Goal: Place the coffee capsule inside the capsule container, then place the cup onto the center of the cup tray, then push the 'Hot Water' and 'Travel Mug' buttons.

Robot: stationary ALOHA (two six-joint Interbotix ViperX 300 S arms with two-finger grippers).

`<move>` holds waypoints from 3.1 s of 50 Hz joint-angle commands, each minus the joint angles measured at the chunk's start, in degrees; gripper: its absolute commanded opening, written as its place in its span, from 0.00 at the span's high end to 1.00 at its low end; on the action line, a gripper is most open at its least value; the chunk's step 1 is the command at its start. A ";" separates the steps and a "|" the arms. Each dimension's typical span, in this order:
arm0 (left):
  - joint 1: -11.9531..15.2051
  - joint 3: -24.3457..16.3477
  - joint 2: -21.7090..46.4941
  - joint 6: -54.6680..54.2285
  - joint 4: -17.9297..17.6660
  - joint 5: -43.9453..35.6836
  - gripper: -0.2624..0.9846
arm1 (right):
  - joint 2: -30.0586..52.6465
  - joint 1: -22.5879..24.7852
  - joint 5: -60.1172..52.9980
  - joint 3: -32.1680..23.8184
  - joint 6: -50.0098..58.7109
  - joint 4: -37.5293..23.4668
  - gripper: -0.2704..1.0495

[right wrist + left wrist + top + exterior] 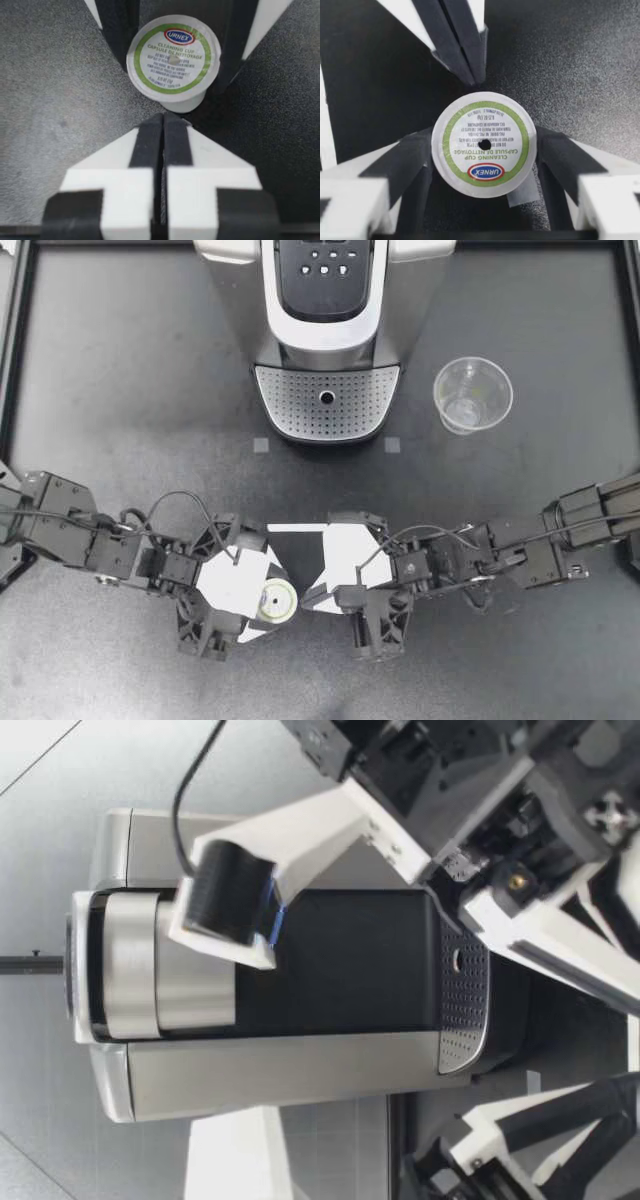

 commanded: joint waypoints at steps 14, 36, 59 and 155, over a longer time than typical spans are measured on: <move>0.26 -0.44 -7.82 -0.79 0.09 1.67 0.44 | -17.23 -6.06 -8.96 8.17 3.60 1.14 0.74; 1.14 -0.09 -14.24 -0.70 0.09 4.92 0.44 | -22.50 -20.04 -27.16 12.48 6.77 1.93 0.74; 1.32 -0.35 -13.89 -0.79 0.00 4.83 0.44 | -25.14 -24.26 -32.78 13.10 6.33 1.93 0.74; 7.47 -20.39 -23.91 7.38 23.99 34.98 0.45 | -23.29 -40.52 -36.21 -1.14 4.39 1.85 0.74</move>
